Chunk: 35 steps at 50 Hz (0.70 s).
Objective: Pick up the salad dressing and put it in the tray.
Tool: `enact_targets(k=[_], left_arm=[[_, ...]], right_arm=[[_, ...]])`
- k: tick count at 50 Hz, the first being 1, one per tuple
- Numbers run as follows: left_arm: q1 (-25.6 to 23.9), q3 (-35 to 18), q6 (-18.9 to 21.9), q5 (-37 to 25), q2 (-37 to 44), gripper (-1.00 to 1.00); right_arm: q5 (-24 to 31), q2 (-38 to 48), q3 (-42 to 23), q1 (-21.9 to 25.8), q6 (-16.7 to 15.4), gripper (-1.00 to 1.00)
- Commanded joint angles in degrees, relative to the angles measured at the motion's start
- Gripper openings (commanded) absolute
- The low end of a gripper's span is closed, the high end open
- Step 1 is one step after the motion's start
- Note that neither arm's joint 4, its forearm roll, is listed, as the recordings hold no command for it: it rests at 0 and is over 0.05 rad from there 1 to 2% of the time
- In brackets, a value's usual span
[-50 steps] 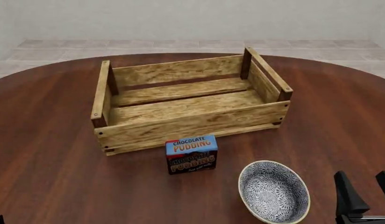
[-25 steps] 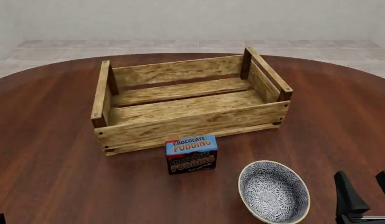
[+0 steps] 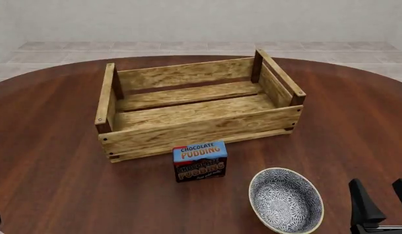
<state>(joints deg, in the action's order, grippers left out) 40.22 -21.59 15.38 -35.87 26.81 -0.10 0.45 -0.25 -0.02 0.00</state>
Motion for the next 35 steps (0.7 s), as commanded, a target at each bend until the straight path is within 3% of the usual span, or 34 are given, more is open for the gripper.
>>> enact_targets(k=[1,22,35], left_arm=[[-4.8,-5.8,-0.2,-3.8,-2.3,-1.0],[-15.2,-15.9,-1.8,-4.4,0.3,-1.0],[-20.8,-21.5,0.6,-0.9,5.1,-1.0]], right_arm=[[0.0,0.0,0.0,0.0,0.0,1.0],[0.0,0.0,0.0,0.0,0.0,1.0],[0.0,0.0,0.0,0.0,0.0,1.0]])
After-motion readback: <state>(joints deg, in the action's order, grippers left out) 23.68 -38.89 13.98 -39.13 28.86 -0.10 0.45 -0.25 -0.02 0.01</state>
